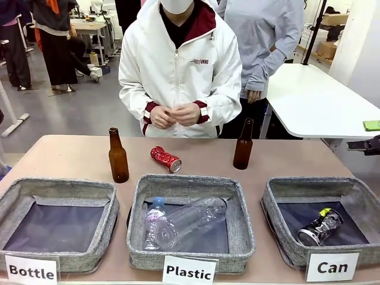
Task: Sort the can waste into the basket.
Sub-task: Pick up the can waste from the table and place it in the right Fabric basket.
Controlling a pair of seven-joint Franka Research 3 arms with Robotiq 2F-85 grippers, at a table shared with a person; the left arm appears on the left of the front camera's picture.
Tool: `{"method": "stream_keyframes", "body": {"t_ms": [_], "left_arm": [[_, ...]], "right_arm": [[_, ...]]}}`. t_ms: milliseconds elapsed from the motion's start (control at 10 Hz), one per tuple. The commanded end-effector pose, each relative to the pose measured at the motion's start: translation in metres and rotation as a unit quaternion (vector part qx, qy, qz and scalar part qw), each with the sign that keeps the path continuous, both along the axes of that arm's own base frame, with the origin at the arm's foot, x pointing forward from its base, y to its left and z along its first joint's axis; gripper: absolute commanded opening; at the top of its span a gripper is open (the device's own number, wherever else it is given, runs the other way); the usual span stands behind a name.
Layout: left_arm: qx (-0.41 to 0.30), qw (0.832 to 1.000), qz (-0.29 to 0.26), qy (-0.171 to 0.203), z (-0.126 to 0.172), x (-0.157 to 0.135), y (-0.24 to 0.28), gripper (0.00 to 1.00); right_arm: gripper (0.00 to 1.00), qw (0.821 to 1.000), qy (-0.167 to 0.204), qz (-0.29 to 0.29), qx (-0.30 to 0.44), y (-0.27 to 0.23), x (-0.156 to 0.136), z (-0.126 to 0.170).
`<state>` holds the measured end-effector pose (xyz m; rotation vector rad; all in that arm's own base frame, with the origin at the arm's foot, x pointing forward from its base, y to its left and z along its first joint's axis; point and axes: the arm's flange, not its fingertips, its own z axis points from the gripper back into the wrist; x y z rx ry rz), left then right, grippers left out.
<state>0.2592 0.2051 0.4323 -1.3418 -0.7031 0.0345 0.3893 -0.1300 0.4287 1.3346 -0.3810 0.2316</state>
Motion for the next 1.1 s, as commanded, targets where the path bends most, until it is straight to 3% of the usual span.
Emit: {"method": "stream_keyframes", "body": {"t_ms": [0, 1000], "left_arm": [[0.002, 1.0, 0.002, -0.004, 0.0002, -0.0004, -0.0001, 1.0], [0.002, 1.0, 0.002, -0.004, 0.0002, -0.0004, -0.0001, 1.0]], "right_arm": [[1.0, 1.0, -0.026, -0.005, 0.007, -0.0102, -0.006, 0.0006], [1.0, 1.0, -0.026, -0.005, 0.007, -0.0102, -0.006, 0.0006]]}}
